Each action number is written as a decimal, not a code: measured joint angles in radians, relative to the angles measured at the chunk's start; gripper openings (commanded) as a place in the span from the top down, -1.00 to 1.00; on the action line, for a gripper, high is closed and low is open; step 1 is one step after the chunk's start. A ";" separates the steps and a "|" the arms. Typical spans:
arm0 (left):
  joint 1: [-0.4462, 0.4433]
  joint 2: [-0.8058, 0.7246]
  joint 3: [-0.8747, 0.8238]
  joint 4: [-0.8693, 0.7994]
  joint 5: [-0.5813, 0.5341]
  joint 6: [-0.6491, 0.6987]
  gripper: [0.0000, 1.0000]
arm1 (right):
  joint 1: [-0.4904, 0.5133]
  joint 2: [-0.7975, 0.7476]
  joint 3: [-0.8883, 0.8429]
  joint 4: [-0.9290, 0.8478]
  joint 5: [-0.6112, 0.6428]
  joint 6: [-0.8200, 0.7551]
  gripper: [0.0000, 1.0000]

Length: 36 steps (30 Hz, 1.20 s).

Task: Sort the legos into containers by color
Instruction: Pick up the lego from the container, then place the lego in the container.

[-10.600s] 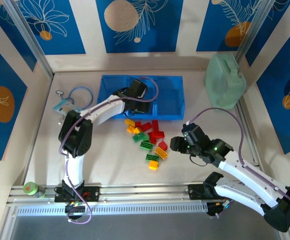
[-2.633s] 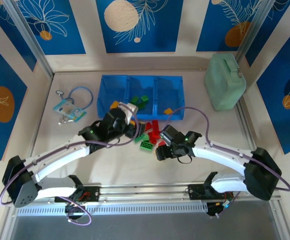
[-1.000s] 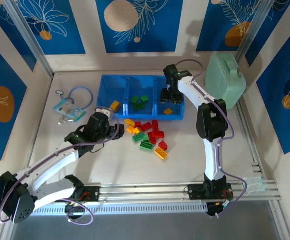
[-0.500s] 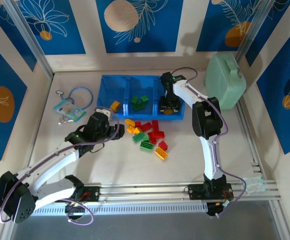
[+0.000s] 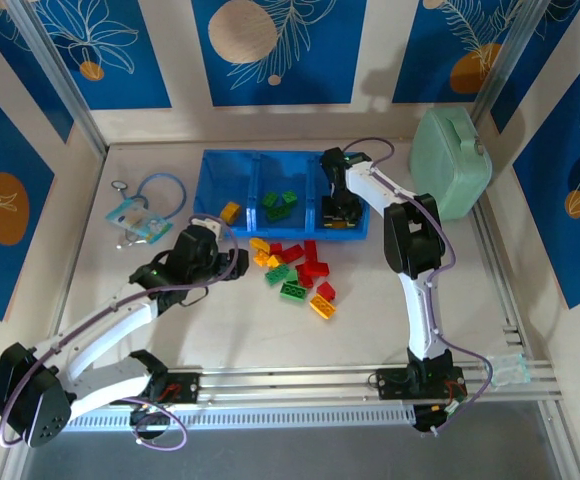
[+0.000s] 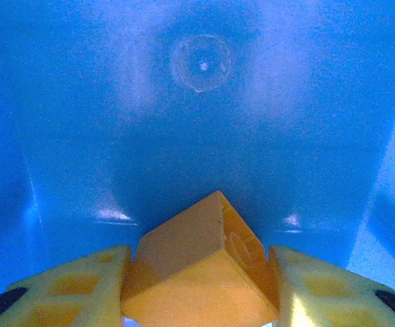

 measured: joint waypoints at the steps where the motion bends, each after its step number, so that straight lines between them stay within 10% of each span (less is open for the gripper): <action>1: 0.000 -0.007 0.000 -0.001 0.000 0.000 -0.56 | 0.002 0.000 0.000 0.000 0.007 0.000 0.29; 16: 0.009 -0.261 0.073 -0.074 -0.092 0.008 -0.53 | 0.156 -0.082 0.430 -0.066 0.058 0.000 0.31; 24: 0.009 -0.323 0.073 -0.128 -0.096 0.008 -0.53 | 0.305 0.143 0.790 -0.056 -0.072 0.008 0.31; 36: 0.009 -0.375 0.071 -0.175 -0.096 0.007 -0.53 | 0.361 0.272 0.790 0.041 -0.149 0.054 0.24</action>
